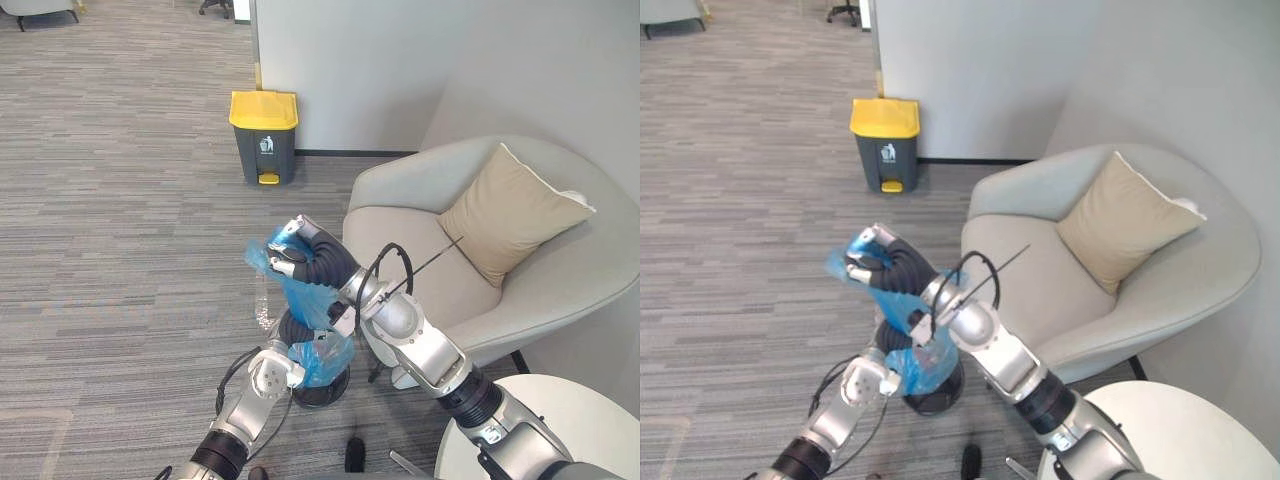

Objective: Gather rubbish on tea table into small bin, then transfer packed bag to large trash can.

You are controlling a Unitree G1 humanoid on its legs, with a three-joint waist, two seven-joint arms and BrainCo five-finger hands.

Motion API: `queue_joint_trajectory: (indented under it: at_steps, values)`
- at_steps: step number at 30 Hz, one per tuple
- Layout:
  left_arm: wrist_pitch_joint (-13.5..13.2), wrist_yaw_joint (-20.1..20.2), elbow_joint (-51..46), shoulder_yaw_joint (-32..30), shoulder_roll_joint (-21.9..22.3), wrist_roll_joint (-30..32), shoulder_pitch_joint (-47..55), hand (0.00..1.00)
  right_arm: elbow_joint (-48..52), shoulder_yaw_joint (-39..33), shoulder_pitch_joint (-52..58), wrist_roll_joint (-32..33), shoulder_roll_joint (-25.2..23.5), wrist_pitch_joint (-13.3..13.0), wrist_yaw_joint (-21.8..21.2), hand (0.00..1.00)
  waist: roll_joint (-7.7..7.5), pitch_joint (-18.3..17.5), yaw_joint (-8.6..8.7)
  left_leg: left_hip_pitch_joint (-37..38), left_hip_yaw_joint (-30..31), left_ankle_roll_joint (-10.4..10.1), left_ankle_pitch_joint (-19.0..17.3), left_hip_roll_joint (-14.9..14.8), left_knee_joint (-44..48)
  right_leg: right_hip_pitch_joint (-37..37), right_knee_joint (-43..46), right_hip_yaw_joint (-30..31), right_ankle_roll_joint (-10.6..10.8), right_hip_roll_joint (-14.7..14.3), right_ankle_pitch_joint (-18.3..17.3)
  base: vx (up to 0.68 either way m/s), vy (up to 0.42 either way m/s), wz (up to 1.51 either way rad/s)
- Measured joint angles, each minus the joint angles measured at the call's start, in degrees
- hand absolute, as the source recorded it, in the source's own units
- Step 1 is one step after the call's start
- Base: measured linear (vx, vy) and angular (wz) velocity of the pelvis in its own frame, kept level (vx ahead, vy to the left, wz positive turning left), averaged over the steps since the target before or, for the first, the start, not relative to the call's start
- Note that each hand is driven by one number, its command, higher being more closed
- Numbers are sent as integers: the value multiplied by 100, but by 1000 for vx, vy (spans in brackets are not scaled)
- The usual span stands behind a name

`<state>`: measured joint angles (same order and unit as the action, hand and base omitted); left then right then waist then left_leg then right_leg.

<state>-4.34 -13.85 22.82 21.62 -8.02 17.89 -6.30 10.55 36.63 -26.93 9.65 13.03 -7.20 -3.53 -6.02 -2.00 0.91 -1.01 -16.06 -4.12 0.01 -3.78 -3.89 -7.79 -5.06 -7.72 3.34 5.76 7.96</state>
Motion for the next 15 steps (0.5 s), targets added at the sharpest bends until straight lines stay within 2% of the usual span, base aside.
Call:
queue_joint_trajectory:
  at_steps: [7,15]
  values:
    - [17,-209,46,-48,-2,-20,-48,100,10,18,1,48,-82,-36,-1,100,1,1,23,13,-39,-3,-1,-10,-1,-7,0,35,-1,-16,0,1,-5,-1]
    - [14,-217,-116,-246,89,-228,-49,100,33,-5,185,-83,-137,-209,-48,100,15,10,47,109,-91,1,-3,25,-126,-6,52,35,6,-32,-5,-1,-7,-3]
